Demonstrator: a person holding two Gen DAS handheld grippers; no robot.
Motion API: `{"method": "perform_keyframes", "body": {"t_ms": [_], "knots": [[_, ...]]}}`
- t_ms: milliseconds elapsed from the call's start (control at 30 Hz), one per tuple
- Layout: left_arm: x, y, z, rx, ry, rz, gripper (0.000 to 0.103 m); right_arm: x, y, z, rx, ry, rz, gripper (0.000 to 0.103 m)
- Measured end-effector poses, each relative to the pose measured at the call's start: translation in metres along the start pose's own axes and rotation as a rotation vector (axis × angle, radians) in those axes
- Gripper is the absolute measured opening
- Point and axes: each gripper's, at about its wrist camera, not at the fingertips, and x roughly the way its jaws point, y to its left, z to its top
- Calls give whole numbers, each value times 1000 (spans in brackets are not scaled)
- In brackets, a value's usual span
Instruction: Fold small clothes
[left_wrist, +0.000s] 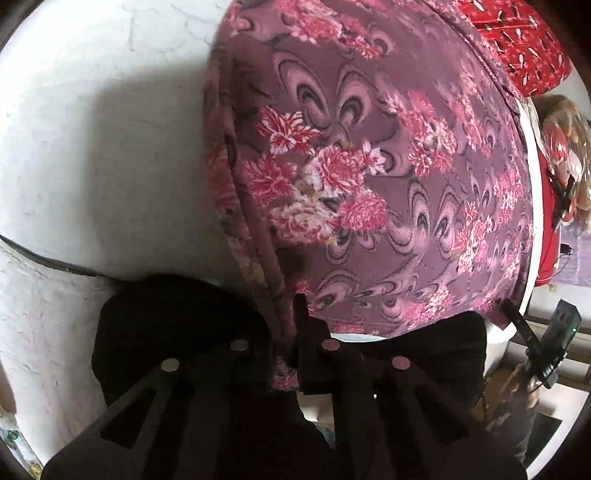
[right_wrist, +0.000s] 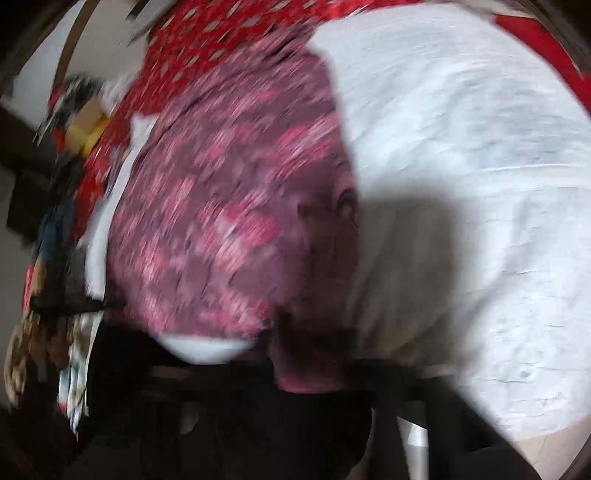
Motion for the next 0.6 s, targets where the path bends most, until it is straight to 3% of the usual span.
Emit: {"method": "perform_keyframes", "body": {"t_ms": [133,333,467,600], "knots": [[-24,1,-11,-11,-53,-119,6,-17,20,2,-53,-47,41,6],[-79,13,1,-39,-165,-304,6,-61,37,14,7,-200,176,6],[-108,24,11,-47,-230,-383,6,-83,43,24,61,-285,268,6],[-122,29,29,-91,-268,-440,6,-87,45,39,102,-310,334,6]]}}
